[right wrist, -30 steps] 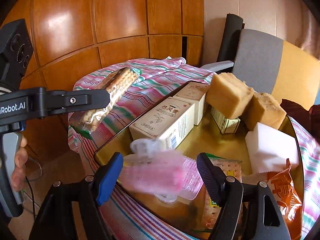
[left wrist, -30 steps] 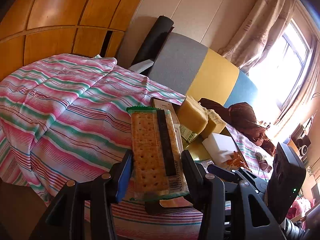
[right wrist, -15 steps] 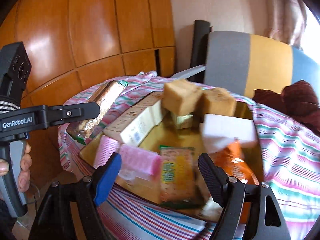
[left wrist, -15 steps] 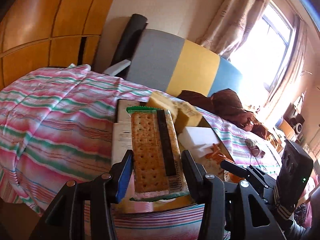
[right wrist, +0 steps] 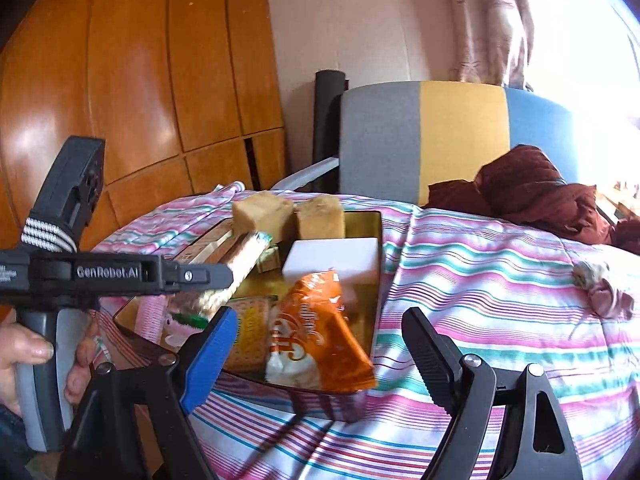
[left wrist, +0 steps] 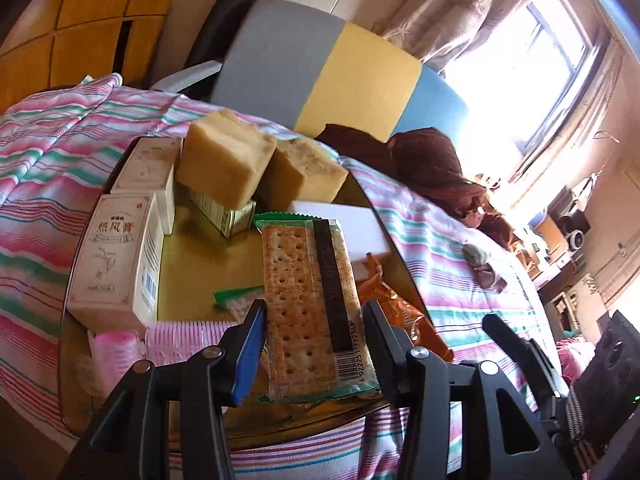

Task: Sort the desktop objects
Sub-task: 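Lower the cracker pack into the gold tray and open the left tool, then move both open tools back to the socks on the bed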

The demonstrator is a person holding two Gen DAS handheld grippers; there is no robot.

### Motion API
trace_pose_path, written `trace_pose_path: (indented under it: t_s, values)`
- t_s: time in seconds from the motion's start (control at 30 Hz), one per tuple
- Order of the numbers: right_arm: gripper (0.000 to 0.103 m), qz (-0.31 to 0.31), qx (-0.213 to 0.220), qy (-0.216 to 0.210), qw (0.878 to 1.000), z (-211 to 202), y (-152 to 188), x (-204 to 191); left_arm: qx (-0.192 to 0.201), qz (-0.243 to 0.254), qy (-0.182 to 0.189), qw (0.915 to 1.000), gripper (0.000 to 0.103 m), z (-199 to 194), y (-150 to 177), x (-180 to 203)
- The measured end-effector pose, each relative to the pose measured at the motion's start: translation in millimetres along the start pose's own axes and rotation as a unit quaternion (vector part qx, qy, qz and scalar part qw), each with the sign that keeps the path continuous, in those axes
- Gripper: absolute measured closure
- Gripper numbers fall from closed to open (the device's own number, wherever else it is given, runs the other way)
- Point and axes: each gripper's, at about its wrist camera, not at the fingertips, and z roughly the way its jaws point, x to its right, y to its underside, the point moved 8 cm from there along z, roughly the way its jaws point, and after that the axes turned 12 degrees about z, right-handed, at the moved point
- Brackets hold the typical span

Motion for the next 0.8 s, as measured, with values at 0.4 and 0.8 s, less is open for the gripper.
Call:
trace_pose_path:
  t_s: [0.4, 0.8]
  values:
    - [0.017, 0.052, 0.006, 0.022, 0.998, -3.9, 1.3, 48.2, -0.045, -0.020, -0.016, 0.9987, 0.052, 25.8, 27.7, 6.7]
    - [0.016, 0.099, 0.031, 0.099, 0.990, -28.2, -0.4, 125.5, -0.006, 0.036, -0.038, 0.9986, 0.045, 4.0, 13.5, 20.2]
